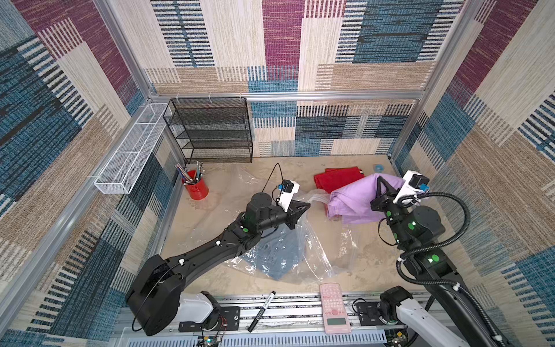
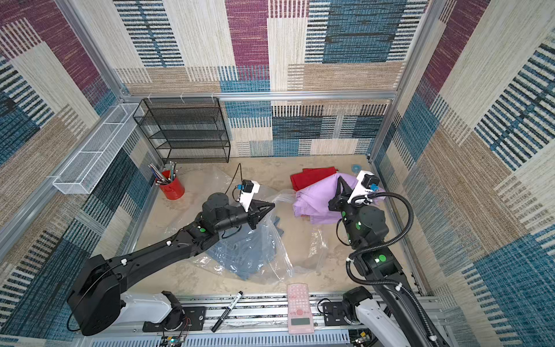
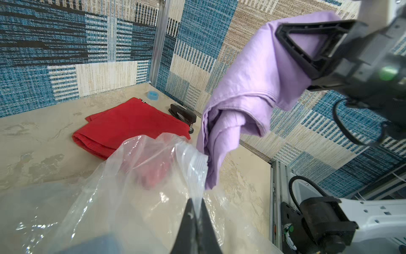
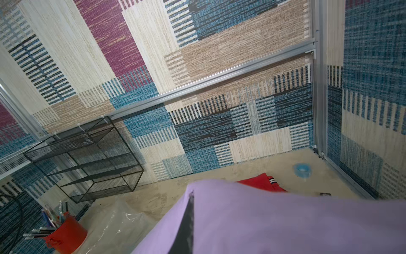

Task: Take the trousers out of the vacuum bag
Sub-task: Place the trousers at the center of the board.

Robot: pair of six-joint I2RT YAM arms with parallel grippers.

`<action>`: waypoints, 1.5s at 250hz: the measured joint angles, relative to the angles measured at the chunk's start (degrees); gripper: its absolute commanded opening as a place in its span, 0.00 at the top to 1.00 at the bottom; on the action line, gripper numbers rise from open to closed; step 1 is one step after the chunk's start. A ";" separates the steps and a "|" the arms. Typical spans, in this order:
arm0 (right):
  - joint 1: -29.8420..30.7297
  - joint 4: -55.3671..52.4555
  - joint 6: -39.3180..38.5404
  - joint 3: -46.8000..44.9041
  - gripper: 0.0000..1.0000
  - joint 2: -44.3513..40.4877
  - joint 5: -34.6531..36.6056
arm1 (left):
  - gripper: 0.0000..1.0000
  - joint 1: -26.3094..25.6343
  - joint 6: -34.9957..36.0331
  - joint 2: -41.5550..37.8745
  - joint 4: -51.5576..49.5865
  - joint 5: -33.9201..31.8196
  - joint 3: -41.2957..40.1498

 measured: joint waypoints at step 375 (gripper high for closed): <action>-18.91 35.04 16.61 23.54 1.00 64.19 -43.08 | 1.00 0.11 -1.95 -9.35 1.62 -1.07 -7.10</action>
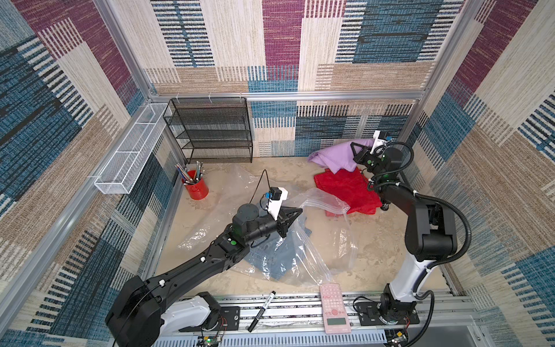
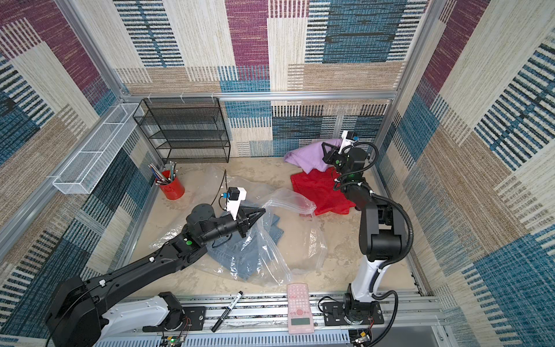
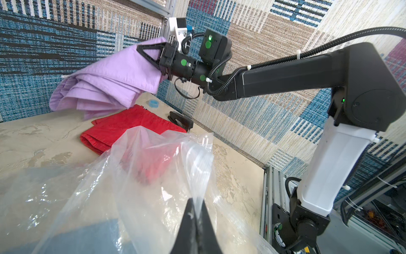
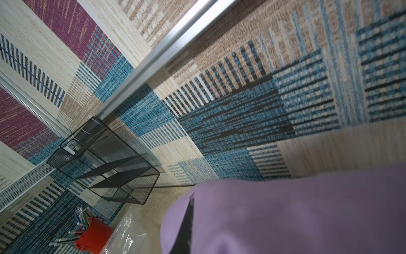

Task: Take the trousers out of the vacuum bag
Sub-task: Place the trousers at the center of the board.

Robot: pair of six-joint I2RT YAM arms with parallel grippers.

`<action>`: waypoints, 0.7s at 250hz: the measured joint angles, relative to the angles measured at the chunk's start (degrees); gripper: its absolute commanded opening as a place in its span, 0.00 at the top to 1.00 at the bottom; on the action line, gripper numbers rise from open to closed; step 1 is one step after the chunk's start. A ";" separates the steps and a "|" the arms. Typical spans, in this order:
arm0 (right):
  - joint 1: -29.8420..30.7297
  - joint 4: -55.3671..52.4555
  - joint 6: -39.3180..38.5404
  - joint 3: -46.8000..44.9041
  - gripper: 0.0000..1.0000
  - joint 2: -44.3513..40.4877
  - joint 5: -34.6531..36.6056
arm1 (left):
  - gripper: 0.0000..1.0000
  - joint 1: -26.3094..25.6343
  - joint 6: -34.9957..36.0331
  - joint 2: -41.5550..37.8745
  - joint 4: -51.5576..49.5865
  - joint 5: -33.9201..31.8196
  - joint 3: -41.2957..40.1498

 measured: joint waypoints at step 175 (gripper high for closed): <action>-0.11 -0.90 11.56 -25.38 0.98 -15.37 -4.68 | 1.00 0.00 -0.07 2.58 -0.74 0.46 2.36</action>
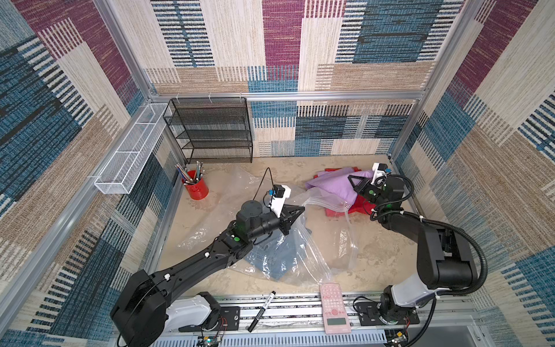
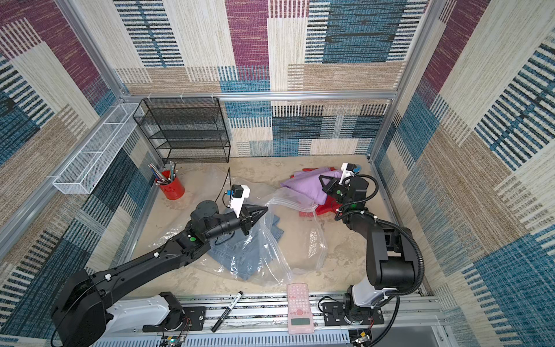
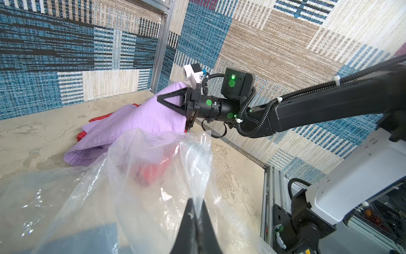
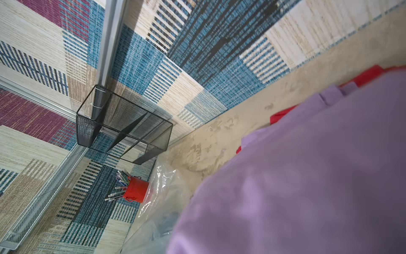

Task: Take the trousers out of the vacuum bag
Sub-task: Place the trousers at the center of the board.

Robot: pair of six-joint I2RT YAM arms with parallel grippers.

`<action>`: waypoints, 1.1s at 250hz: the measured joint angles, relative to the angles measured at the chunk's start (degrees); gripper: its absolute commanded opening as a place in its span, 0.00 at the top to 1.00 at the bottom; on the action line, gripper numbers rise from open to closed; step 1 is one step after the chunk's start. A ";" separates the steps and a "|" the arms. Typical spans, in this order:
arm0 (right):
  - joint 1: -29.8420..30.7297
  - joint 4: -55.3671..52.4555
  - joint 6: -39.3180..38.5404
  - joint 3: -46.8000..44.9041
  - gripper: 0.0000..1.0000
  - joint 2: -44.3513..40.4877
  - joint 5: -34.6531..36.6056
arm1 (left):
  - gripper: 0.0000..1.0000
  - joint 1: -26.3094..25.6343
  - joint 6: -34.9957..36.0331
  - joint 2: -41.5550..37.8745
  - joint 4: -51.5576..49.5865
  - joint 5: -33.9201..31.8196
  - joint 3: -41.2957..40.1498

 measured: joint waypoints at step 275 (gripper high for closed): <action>-0.63 -30.73 -4.85 -7.37 0.16 -41.33 12.74 | 1.00 0.02 0.48 0.85 -1.84 1.44 2.34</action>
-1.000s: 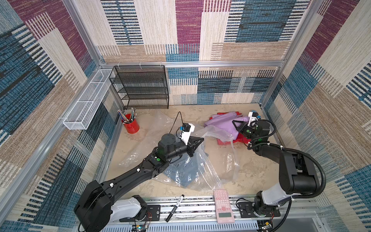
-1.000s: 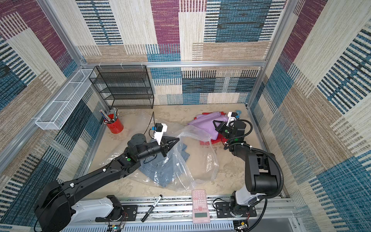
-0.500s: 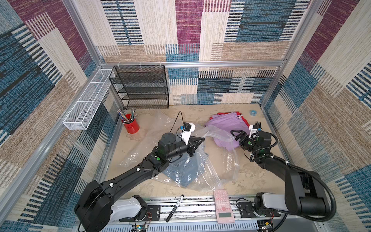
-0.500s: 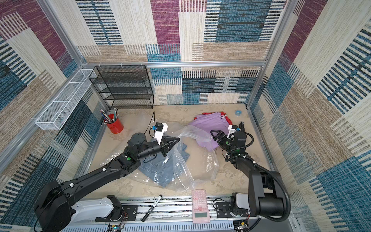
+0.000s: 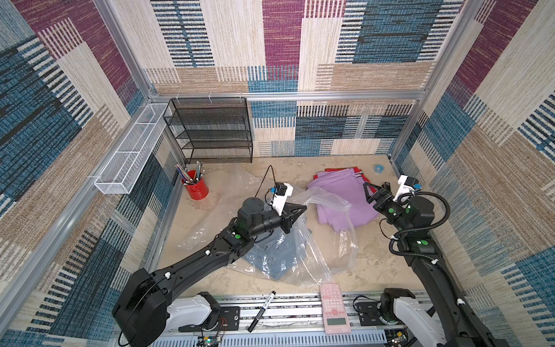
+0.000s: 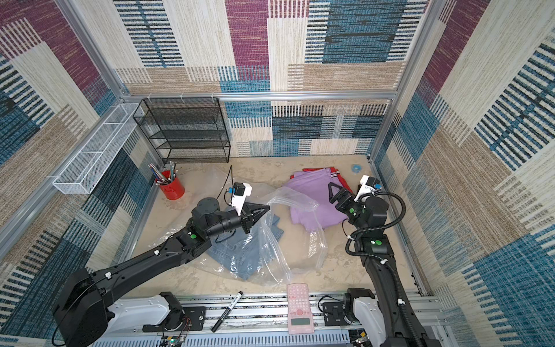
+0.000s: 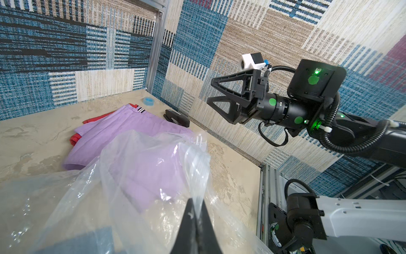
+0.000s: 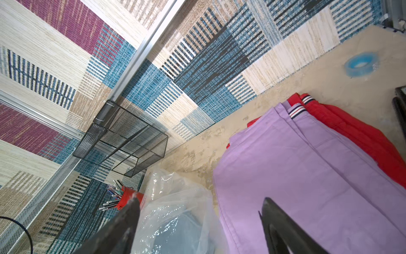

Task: Take the trousers out of the vacuum bag
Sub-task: Place the trousers at the center of the board, then take out the trousers from the vacuum bag.

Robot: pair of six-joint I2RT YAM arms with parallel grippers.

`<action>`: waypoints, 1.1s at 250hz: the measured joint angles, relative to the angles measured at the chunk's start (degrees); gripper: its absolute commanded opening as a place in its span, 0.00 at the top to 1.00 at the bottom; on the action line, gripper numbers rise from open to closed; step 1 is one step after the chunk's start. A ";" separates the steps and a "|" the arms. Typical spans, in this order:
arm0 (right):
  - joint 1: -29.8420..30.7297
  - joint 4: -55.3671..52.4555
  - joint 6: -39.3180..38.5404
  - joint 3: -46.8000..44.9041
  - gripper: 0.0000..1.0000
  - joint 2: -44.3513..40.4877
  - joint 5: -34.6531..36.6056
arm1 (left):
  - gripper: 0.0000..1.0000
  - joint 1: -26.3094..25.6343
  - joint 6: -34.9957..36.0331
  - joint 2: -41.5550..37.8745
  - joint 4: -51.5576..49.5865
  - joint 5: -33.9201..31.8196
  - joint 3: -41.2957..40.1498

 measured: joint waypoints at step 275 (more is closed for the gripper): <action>-0.37 -12.39 -8.79 -1.68 0.38 -18.49 -11.13 | 1.00 -0.02 -1.09 11.47 2.25 4.46 5.81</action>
